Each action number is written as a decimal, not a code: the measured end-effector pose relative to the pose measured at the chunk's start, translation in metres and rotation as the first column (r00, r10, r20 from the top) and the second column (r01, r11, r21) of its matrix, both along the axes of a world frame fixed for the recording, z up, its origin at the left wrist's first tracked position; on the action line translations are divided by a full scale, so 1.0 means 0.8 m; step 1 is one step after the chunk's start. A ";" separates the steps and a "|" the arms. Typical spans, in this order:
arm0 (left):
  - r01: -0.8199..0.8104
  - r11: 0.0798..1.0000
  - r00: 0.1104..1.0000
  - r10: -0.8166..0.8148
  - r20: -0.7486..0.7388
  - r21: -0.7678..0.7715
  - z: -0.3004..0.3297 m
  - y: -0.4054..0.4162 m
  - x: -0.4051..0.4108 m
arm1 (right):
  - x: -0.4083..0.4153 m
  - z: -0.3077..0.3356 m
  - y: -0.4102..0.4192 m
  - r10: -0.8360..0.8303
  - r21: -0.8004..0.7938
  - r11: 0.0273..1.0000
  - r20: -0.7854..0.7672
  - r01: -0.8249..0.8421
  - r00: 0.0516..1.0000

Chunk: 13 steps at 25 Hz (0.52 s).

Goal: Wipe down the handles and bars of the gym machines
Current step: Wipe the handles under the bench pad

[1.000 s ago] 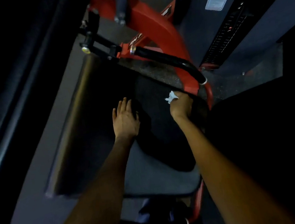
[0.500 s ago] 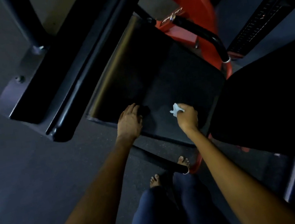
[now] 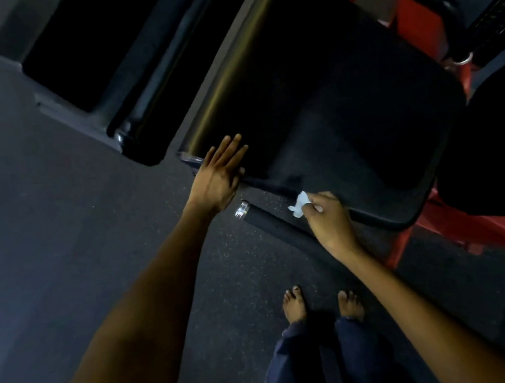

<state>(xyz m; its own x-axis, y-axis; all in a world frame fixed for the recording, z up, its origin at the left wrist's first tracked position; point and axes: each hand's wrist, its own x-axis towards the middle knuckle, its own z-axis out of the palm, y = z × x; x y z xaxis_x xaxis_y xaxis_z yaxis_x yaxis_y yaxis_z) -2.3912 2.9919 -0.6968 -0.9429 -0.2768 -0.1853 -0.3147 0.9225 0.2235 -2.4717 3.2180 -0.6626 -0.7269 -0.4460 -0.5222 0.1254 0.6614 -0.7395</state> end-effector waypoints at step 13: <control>-0.074 0.960 0.996 0.060 -0.061 -0.269 -0.046 0.017 0.004 | 0.036 -0.069 0.087 0.477 -0.047 0.812 -0.522 -0.582 0.707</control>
